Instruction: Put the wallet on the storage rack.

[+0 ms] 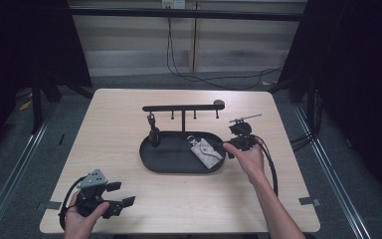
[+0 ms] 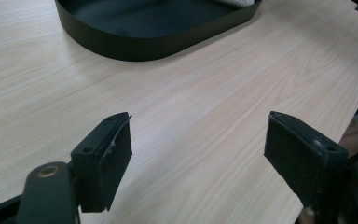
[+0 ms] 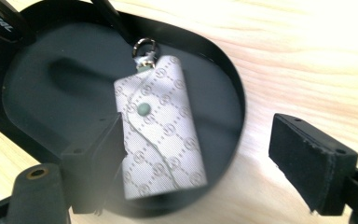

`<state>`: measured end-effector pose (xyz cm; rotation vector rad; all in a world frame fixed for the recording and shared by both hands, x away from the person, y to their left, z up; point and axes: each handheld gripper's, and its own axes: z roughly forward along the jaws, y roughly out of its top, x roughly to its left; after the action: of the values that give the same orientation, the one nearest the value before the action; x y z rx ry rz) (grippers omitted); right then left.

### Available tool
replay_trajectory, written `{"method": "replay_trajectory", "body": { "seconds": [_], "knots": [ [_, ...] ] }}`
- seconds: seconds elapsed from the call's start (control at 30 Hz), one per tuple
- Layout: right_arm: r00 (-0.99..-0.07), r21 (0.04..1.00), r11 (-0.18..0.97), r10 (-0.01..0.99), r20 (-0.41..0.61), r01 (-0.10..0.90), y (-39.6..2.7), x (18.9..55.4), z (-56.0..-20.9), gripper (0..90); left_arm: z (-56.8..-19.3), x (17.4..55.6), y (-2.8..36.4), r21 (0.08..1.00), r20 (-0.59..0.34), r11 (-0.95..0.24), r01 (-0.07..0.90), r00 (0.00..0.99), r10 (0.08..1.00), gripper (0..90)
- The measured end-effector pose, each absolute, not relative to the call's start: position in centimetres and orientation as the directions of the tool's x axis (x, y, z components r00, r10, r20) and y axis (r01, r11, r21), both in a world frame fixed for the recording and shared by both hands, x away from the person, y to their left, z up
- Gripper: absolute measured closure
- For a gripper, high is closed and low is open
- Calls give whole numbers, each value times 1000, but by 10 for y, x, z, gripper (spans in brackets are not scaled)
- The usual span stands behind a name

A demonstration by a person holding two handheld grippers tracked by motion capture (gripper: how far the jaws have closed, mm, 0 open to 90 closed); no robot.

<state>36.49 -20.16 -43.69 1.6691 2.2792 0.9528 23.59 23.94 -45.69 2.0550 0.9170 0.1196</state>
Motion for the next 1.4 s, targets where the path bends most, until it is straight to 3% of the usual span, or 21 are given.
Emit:
{"method": "replay_trajectory", "body": {
  "seconds": [0.67, 1.4],
  "knots": [
    [-357, 653, 120, 902, 243, 748, -244, 319, -431, 239, -458, 236, 239, 737, -246, -354, 576, 716, 654, 230],
    [-354, 687, 135, 916, 188, 714, -271, 243, -448, 226, -459, 237, 242, 742, -271, -298, 601, 675, 686, 235]
  ]
}}
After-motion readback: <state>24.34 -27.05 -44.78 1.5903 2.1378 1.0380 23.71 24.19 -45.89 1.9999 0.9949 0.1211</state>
